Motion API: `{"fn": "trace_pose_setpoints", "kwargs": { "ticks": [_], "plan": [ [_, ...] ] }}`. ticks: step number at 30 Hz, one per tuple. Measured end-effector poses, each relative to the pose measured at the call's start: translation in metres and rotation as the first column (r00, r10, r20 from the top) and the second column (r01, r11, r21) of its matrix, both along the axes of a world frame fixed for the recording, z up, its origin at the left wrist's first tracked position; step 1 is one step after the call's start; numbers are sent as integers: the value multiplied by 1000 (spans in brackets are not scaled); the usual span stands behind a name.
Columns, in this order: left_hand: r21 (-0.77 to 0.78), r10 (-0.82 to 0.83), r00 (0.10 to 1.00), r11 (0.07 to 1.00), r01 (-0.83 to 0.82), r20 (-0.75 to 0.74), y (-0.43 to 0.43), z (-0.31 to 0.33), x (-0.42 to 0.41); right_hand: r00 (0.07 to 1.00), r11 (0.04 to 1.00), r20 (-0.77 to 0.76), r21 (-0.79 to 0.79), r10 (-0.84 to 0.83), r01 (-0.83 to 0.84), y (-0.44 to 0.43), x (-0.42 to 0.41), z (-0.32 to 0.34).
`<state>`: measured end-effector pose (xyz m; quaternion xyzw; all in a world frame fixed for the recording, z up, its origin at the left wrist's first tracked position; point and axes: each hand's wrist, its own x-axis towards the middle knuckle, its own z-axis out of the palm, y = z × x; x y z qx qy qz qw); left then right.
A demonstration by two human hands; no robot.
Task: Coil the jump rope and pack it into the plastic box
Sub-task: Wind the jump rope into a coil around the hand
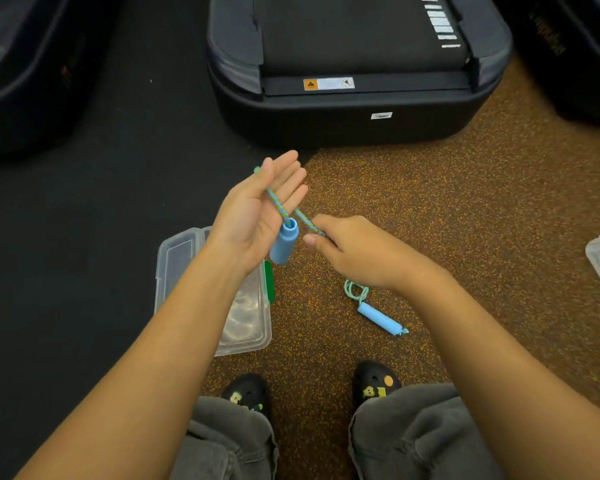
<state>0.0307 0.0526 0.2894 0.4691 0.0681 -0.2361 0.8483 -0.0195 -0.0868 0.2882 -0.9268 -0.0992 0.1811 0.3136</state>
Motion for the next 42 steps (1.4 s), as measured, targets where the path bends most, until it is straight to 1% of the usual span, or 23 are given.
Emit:
{"fn": "trace_pose_setpoints", "kwargs": {
  "ticks": [4, 6, 7, 9, 11, 13, 15, 17, 19, 21, 23, 26, 28, 30, 32, 34, 36, 38, 40, 42],
  "plan": [
    [152, -16, 992, 988, -4, 129, -7, 0, -7, 998, 999, 48, -10, 32, -32, 7, -1, 1],
    [206, -35, 987, 978, 1, 159, -8, 1, -10, 996, 999, 85, -4, 40, -40, 7, 0, 4],
    [250, -59, 983, 968, 13, 174, -8, -1, -11, 993, 999, 111, 6, 40, -41, 8, 1, 7],
    [384, -148, 965, 922, 55, 217, -5, -5, -11, 986, 998, 167, 45, 28, -36, 8, 0, 13],
    [464, -193, 963, 882, 85, 190, -1, -10, -8, 979, 995, 205, 97, -1, -19, 5, 1, 16],
    [489, -254, 954, 860, 148, 157, 3, -14, -4, 969, 994, 245, 105, -37, 11, 1, 3, 16],
    [590, -373, 910, 781, 205, 179, 4, -10, -4, 951, 991, 291, 114, -105, 75, -4, 5, 18],
    [675, -476, 859, 698, 239, 189, 4, -6, -6, 927, 977, 325, 166, -184, 136, -8, 7, 22],
    [691, -544, 820, 662, 290, 176, 3, -3, -10, 922, 961, 313, 224, -228, 162, -12, 9, 26],
    [680, -570, 807, 654, 332, 154, 2, -1, -12, 926, 950, 285, 261, -246, 171, -14, 11, 27],
    [630, -566, 815, 680, 375, 125, 0, 4, -13, 926, 940, 270, 287, -264, 184, -15, 13, 26],
    [410, -571, 820, 760, 505, 48, 0, 9, -14, 920, 922, 259, 331, -294, 201, -16, 15, 24],
    [198, -577, 817, 801, 564, 6, 3, 9, -13, 912, 913, 265, 349, -313, 212, -15, 16, 21],
    [-68, -553, 833, 832, 551, -6, 5, 11, -12, 907, 899, 249, 368, -339, 235, -13, 17, 17],
    [-304, -520, 854, 815, 493, -11, 8, 11, -10, 919, 906, 214, 346, -331, 245, -11, 17, 13],
    [-463, -503, 864, 767, 445, -3, 13, 10, -6, 949, 941, 180, 269, -260, 207, -8, 16, 8],
    [-545, -488, 873, 729, 413, 8, 16, 10, -2, 972, 972, 139, 169, -188, 164, -5, 13, 4],
    [-568, -416, 909, 752, 334, -17, 15, 10, -1, 985, 988, 107, 88, -134, 125, -3, 10, 3],
    [-516, -315, 949, 819, 252, -36, 13, 9, 0, 991, 995, 106, 58, -84, 78, 1, 7, 4],
    [-396, -243, 970, 891, 222, -4, 10, 8, 0, 990, 997, 126, 60, -58, 51, 4, 4, 7]
  ]
}}
